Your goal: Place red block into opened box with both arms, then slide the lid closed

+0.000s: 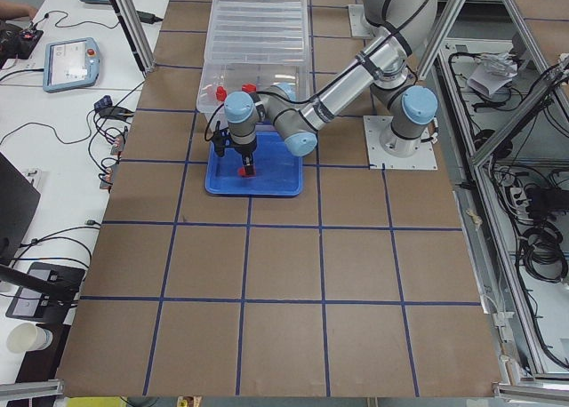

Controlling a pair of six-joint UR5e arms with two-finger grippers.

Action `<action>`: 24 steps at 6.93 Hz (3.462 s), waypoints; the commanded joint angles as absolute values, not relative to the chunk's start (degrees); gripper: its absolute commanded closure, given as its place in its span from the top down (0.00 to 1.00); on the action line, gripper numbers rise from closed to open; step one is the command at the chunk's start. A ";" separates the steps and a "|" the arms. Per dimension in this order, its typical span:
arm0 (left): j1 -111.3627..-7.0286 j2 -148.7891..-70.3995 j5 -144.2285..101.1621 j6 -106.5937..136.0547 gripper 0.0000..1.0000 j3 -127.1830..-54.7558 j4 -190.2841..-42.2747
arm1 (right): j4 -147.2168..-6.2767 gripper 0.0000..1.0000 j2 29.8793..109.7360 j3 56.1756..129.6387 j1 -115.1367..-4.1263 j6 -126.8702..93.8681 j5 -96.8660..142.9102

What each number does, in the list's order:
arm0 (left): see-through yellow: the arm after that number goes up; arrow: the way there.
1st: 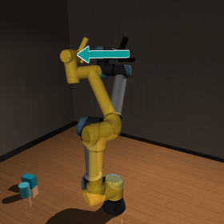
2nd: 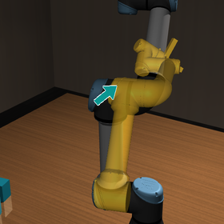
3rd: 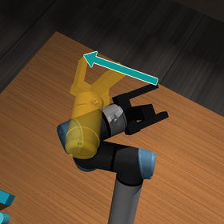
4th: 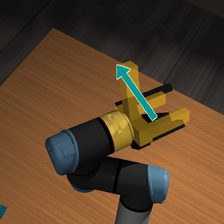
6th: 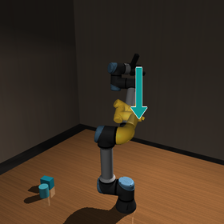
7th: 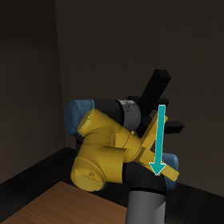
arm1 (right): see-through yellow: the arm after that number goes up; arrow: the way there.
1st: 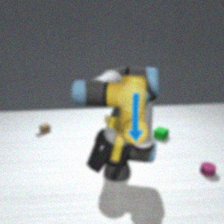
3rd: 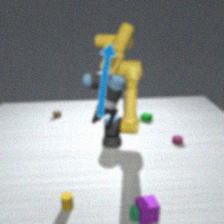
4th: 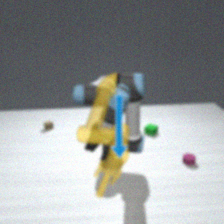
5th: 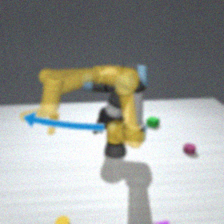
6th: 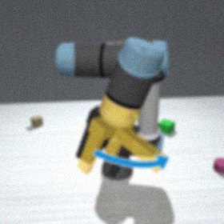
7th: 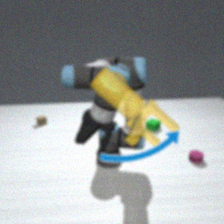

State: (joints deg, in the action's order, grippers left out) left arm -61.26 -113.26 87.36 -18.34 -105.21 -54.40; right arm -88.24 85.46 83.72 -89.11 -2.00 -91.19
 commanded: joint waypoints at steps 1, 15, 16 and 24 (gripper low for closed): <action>-61.17 -115.83 87.63 -18.63 0.87 -105.29 -52.82 | -87.89 1.00 85.25 83.50 -89.30 -2.37 -90.97; -85.60 -100.37 87.19 -1.05 0.06 -93.73 -76.97 | -87.63 1.00 85.60 83.58 -86.84 0.88 -91.05; -85.69 -99.85 87.27 -1.66 0.05 -99.17 -71.60 | -87.71 1.00 85.61 83.58 -86.75 1.40 -91.05; -85.87 -107.74 87.10 -1.15 0.06 -108.27 -54.68 | -87.71 1.00 85.87 83.58 -86.84 1.41 -91.05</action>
